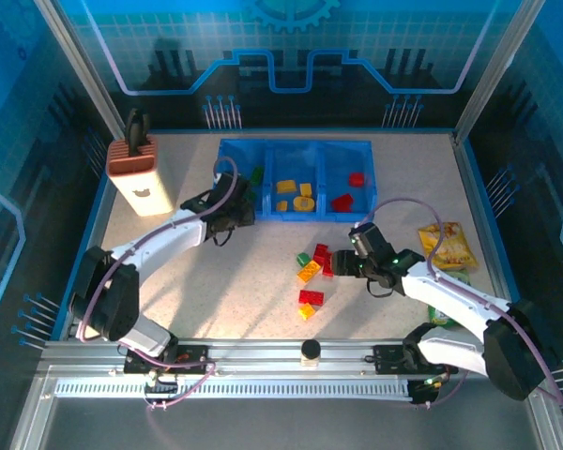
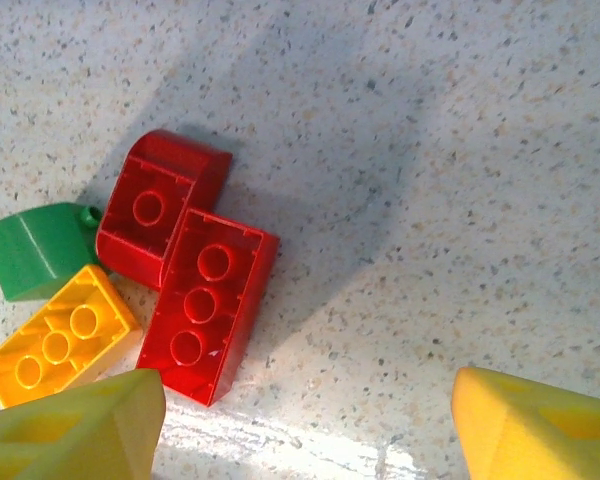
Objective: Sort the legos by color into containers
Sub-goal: Place the lego in the container, then pick up the lego from the center of the table.
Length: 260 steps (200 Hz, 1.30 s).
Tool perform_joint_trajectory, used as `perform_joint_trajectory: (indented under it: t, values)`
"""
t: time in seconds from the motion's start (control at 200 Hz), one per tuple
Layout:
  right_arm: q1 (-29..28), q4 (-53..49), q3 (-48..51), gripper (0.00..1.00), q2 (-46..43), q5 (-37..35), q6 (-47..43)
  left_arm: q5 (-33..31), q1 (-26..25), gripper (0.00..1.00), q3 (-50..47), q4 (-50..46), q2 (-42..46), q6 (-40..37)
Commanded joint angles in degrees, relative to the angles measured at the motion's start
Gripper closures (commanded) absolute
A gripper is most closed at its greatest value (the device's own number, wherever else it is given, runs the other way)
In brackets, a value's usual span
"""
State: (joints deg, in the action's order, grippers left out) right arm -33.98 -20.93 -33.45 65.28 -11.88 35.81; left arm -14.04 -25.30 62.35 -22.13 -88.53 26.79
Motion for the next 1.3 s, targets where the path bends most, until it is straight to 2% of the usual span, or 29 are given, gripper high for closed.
perform_joint_trajectory:
  t: [0.0, 0.23, 0.35, 0.385, 0.455, 0.525, 0.755, 1.071, 1.296]
  values:
    - [-2.29, -0.14, 1.05, 0.24, 0.05, -2.06, 2.14, 1.32, 1.82, 0.71, 5.57, -0.04, -4.36, -3.53]
    - [-7.20, -3.00, -1.41, 0.24, 1.23, -4.20, 1.28, 1.96, 5.17, 0.67, 16.80, -2.68, -15.53, -5.66]
    - [-8.45, -3.91, -2.74, 0.23, 1.28, -4.21, 0.86, 2.19, 5.52, 0.59, 20.38, -4.46, -19.74, -6.32]
    - [-8.77, -4.24, -3.16, 0.23, 1.30, -4.38, 0.84, 2.88, 5.54, 0.53, 20.83, -4.91, -20.01, -6.35]
    - [-9.09, -4.79, -3.76, 0.23, 1.34, -4.72, 0.99, 4.55, 5.36, 0.27, 19.82, -4.34, -18.73, -5.98]
    - [-9.14, -4.66, -3.89, 0.23, 1.42, -4.91, 1.34, 4.91, 4.87, 0.19, 17.08, -1.92, -15.62, -5.58]
    - [-8.83, -4.56, -6.33, 0.24, 6.26, -4.44, 3.28, 3.83, 2.97, 0.18, 9.88, -0.39, -4.54, -5.15]
    - [-6.61, -2.85, -10.89, 0.32, 16.38, -2.89, 4.94, 1.67, 0.32, 0.20, -4.80, 1.78, 13.13, -2.68]
    - [-5.62, -2.09, -13.65, 0.37, 22.16, -2.10, 5.58, 0.97, -0.19, 0.20, -10.57, 0.33, 21.01, -2.04]
